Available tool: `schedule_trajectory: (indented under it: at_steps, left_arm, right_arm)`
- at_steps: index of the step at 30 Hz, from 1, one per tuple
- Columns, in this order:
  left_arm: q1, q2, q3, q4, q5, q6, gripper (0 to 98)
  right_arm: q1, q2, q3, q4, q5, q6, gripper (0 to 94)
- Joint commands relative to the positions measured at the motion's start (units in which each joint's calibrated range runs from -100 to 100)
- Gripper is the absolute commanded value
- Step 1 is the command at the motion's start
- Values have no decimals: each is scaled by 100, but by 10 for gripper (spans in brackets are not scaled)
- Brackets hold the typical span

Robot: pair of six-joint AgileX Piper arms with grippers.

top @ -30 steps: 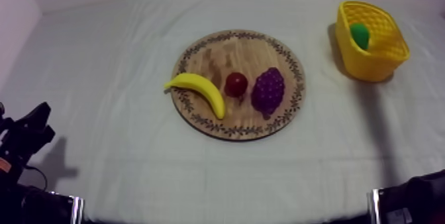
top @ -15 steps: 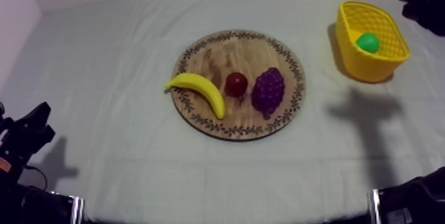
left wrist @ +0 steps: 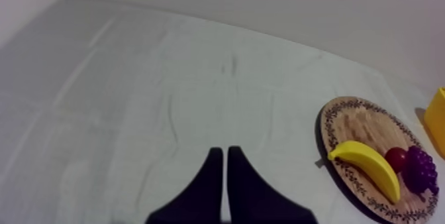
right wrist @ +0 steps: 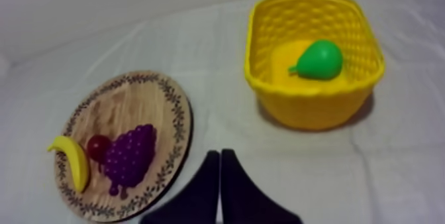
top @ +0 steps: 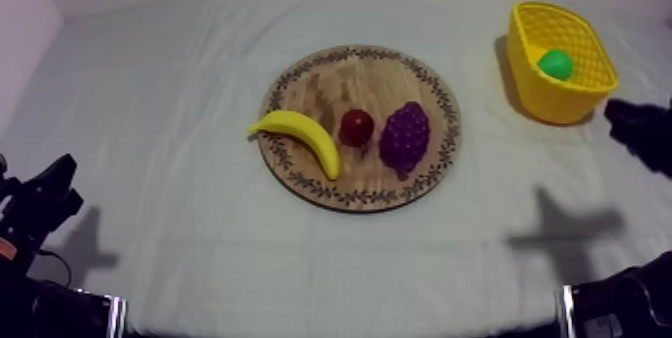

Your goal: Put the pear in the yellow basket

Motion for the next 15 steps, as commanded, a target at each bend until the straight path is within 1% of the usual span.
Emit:
schedule_trajectory:
  at_steps: [1, 3, 7, 12, 13, 15]
  left_arm:
    - [-1, 0, -2, -2, 0, -1, 1]
    - [-1, 0, -2, -2, 0, -1, 1]
    - [-1, 0, -2, -2, 0, -3, 1]
    - [-1, 0, -2, -2, 0, -2, 1]
    - [-1, 0, -2, -2, 0, -3, 1]
    - [-1, 0, -2, -2, 0, -1, 1]
  right_arm:
    - [3, -850, 875, -145, -29, -68, 3]
    - [24, -1206, 1196, -310, -36, 2, 3]
    - [84, -1801, 1670, -672, 24, 286, 2]
    - [117, -2071, 1899, -672, 17, 316, 2]
    - [123, -2087, 1936, -665, -37, 377, 2]
    - [129, -2106, 2034, -646, -319, 622, 2]
